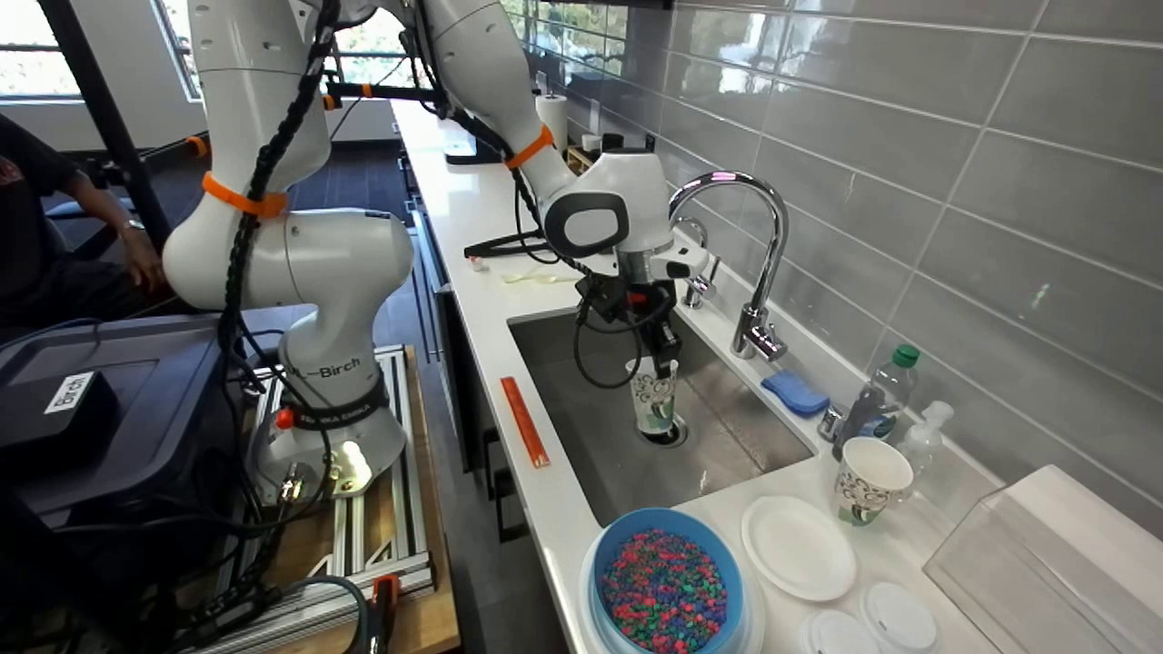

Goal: Pour the water in the cup out

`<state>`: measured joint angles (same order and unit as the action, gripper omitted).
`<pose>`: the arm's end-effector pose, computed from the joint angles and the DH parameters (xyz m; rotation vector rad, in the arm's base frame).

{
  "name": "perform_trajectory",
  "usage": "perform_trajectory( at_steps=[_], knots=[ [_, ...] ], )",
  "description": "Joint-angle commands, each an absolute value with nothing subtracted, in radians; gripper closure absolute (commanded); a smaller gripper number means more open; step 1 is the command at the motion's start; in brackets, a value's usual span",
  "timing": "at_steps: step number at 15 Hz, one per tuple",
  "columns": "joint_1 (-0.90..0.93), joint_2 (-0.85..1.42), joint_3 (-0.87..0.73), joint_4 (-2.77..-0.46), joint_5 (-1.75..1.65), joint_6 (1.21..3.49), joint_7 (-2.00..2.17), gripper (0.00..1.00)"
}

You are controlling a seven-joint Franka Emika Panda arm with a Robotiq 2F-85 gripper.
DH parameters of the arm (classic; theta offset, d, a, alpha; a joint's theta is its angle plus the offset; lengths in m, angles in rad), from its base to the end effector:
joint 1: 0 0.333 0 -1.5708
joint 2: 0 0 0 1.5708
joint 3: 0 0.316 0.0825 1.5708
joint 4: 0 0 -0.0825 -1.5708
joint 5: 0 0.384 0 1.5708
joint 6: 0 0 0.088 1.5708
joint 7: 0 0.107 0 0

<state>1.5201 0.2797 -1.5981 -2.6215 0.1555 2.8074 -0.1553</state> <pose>0.4479 -0.0598 0.2756 2.8925 -0.0550 0.2697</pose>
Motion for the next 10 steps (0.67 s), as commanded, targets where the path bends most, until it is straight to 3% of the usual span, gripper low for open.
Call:
perform_trajectory(
  at_steps=[1,9,10],
  knots=[
    [1.393,0.143,-1.513,-2.621,0.142,2.846,-0.224,0.99],
    [1.15,0.08,-1.276,-2.634,0.214,2.85,-0.323,0.99],
    [1.209,0.123,-1.334,-2.624,0.179,2.834,-0.269,0.97]
  ],
)
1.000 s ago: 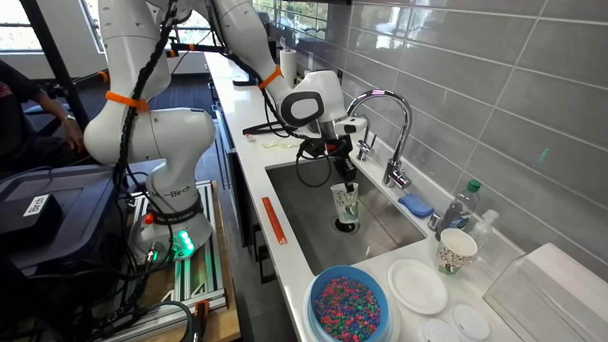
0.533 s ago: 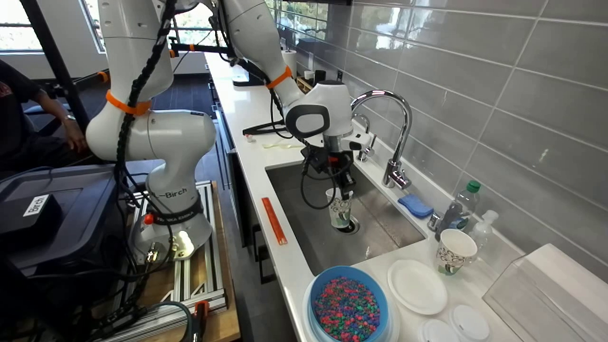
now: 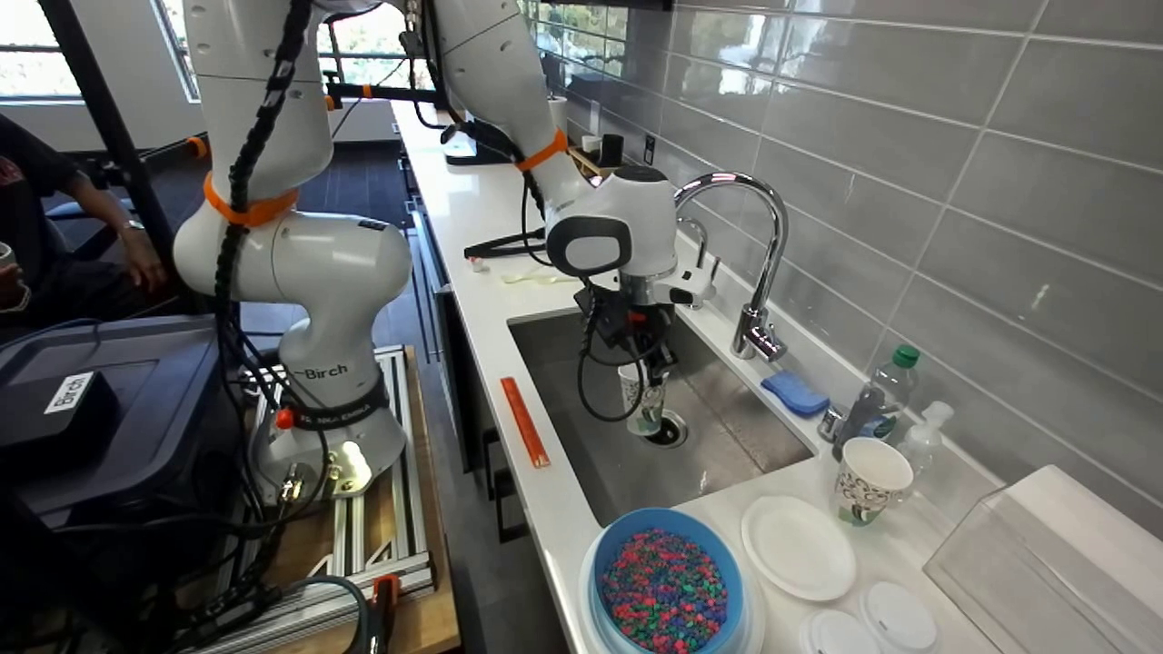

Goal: Pour the water in the cup out

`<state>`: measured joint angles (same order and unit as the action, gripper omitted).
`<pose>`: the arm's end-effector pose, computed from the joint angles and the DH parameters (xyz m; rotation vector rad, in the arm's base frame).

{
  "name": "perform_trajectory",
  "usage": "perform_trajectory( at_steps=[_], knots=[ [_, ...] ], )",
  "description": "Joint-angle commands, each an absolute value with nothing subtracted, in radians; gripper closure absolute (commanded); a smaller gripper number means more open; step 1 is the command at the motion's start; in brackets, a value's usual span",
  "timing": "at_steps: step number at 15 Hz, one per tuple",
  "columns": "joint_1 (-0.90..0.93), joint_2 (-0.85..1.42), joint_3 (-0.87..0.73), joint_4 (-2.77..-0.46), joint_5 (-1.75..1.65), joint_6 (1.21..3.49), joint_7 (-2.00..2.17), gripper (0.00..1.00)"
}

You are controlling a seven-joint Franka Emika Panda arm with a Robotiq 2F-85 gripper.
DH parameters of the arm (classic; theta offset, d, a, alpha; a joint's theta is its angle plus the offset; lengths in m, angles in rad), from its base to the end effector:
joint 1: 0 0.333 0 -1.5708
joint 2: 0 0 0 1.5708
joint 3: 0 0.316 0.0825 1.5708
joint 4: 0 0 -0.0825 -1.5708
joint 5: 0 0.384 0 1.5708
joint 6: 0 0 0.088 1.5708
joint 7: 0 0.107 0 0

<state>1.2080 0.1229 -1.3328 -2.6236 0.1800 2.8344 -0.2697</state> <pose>0.4443 -0.0734 0.2581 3.0445 -0.0135 0.2709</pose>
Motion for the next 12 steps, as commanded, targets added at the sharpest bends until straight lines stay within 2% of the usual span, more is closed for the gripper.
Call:
perform_trajectory(
  at_steps=[1,9,10,12],
  knots=[
    [1.187,0.118,-1.309,-2.624,0.188,2.834,-0.279,0.97],
    [1.133,0.105,-1.266,-2.614,0.219,2.811,-0.299,0.99],
    [0.959,0.065,-1.122,-2.611,0.114,2.819,-0.217,0.99],
    [0.85,0.038,-1.023,-2.612,0.101,2.811,-0.206,0.99]
  ],
)
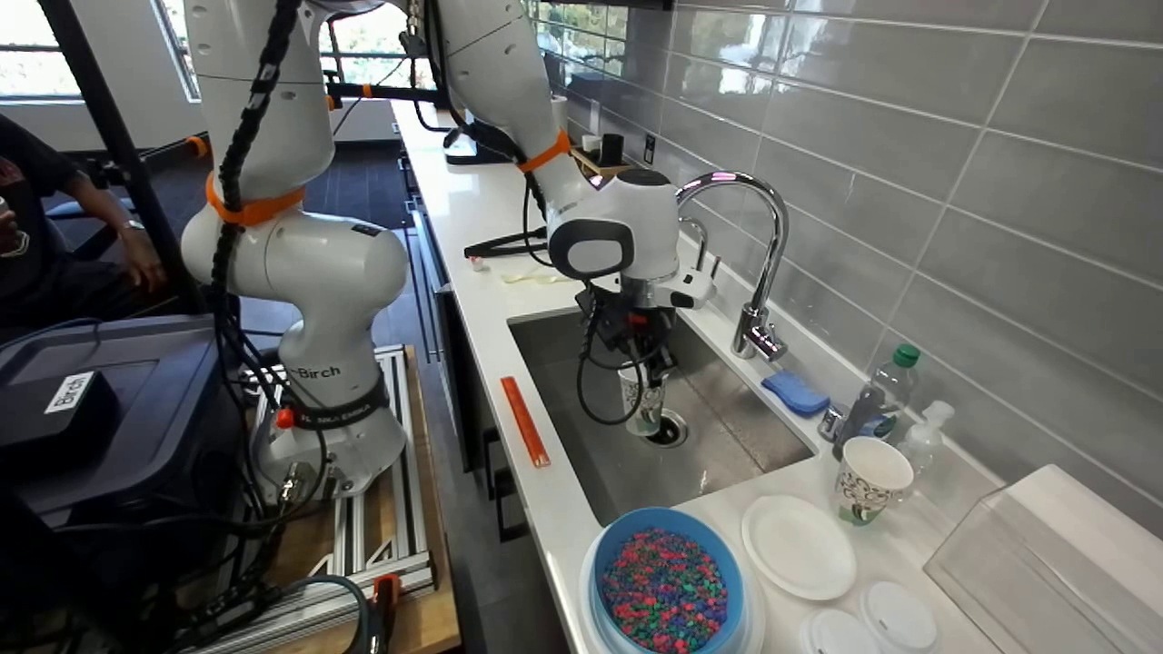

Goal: Pour the water in the cup out

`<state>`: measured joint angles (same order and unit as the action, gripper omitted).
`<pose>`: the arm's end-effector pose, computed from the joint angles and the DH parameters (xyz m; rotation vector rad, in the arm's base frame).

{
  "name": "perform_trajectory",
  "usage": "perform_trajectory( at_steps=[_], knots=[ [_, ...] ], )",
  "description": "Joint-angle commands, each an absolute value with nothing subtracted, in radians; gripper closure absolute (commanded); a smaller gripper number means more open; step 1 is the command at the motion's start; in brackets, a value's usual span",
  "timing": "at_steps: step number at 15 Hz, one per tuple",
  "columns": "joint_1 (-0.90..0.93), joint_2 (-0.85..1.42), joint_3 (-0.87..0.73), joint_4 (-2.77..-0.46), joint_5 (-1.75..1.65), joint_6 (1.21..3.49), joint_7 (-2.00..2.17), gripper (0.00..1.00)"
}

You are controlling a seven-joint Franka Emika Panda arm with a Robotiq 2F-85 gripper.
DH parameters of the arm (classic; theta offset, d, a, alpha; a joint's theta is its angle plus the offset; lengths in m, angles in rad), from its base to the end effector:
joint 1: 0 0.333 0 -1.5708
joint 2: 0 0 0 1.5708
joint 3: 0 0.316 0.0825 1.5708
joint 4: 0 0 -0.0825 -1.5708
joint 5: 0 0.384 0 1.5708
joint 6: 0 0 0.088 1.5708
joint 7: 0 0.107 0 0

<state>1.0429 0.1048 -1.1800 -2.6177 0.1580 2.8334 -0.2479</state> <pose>0.4453 -0.0764 0.2548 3.0607 -0.0382 0.2639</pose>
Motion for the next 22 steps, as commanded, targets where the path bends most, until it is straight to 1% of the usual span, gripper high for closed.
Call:
perform_trajectory(
  at_steps=[1,2,8,15,19,20,21,22],
  knots=[
    [0.907,0.08,-1.061,-2.606,0.268,2.808,-0.33,0.99],
    [0.863,0.074,-1.019,-2.602,0.31,2.802,-0.356,0.99],
    [0.756,0.149,-0.87,-2.555,0.671,2.784,-0.616,0.99],
    [0.554,0.374,-0.648,-2.396,1.083,2.774,-0.933,0.99],
    [0.438,0.514,-0.553,-2.287,1.173,2.759,-0.994,0.99],
    [0.496,0.424,-0.593,-2.365,1.097,2.788,-0.92,0.99],
    [0.483,0.452,-0.584,-2.349,1.098,2.786,-0.918,0.97],
    [0.483,0.459,-0.585,-2.347,1.098,2.786,-0.916,0.97]
  ],
)
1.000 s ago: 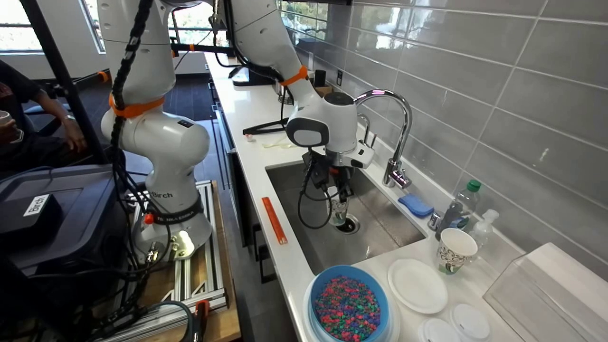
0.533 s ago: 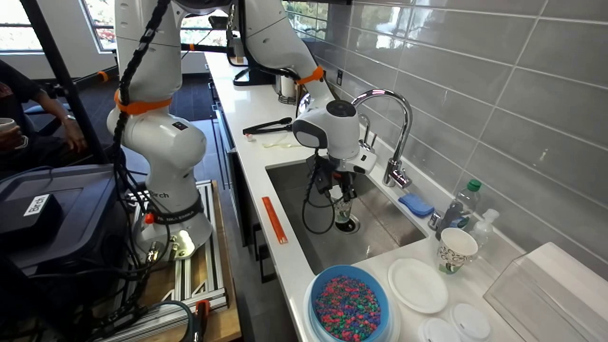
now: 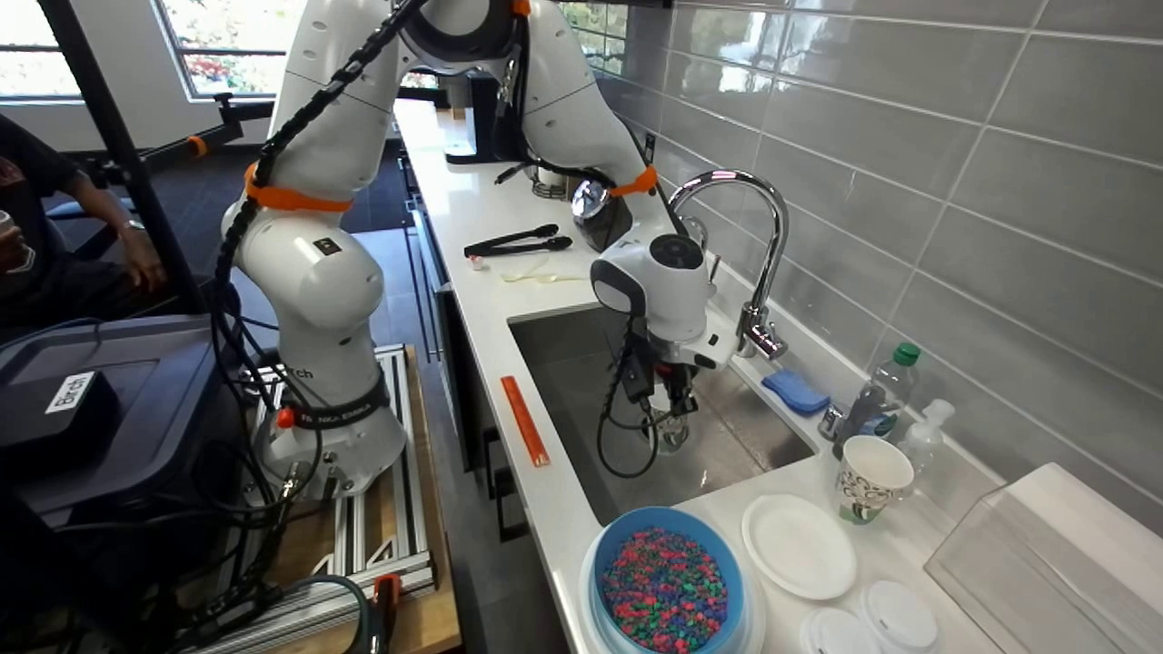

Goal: Pour the water in the cup out

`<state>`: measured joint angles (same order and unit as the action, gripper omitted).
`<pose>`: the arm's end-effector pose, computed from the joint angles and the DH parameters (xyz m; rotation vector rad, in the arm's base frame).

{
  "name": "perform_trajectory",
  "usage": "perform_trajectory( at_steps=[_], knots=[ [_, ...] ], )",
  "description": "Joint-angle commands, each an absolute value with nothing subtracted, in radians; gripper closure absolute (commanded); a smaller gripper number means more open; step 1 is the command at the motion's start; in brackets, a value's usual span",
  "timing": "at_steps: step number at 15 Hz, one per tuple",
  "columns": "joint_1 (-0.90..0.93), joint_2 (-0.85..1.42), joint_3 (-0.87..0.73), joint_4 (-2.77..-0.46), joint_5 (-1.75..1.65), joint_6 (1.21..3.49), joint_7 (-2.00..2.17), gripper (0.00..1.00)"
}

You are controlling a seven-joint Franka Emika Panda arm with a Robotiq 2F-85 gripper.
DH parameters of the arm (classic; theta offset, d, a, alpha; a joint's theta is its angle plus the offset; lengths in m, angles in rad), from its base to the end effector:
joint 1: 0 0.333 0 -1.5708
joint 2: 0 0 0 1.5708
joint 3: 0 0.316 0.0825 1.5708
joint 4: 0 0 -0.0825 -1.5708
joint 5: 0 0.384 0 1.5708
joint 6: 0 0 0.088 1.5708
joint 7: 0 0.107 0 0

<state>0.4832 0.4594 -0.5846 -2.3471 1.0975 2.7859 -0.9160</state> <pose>0.4888 -0.1069 0.1756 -3.0361 0.2149 -0.3401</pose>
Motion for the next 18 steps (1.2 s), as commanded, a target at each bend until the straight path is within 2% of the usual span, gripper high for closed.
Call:
perform_trajectory(
  at_steps=[1,12,18],
  knots=[
    [0.485,0.458,-0.585,-2.347,1.098,2.786,-0.916,0.97],
    [0.382,0.565,-0.531,-2.29,1.137,2.751,-0.939,0.99],
    [0.288,0.627,-0.449,-2.238,1.165,2.754,-0.957,0.99]
  ],
)
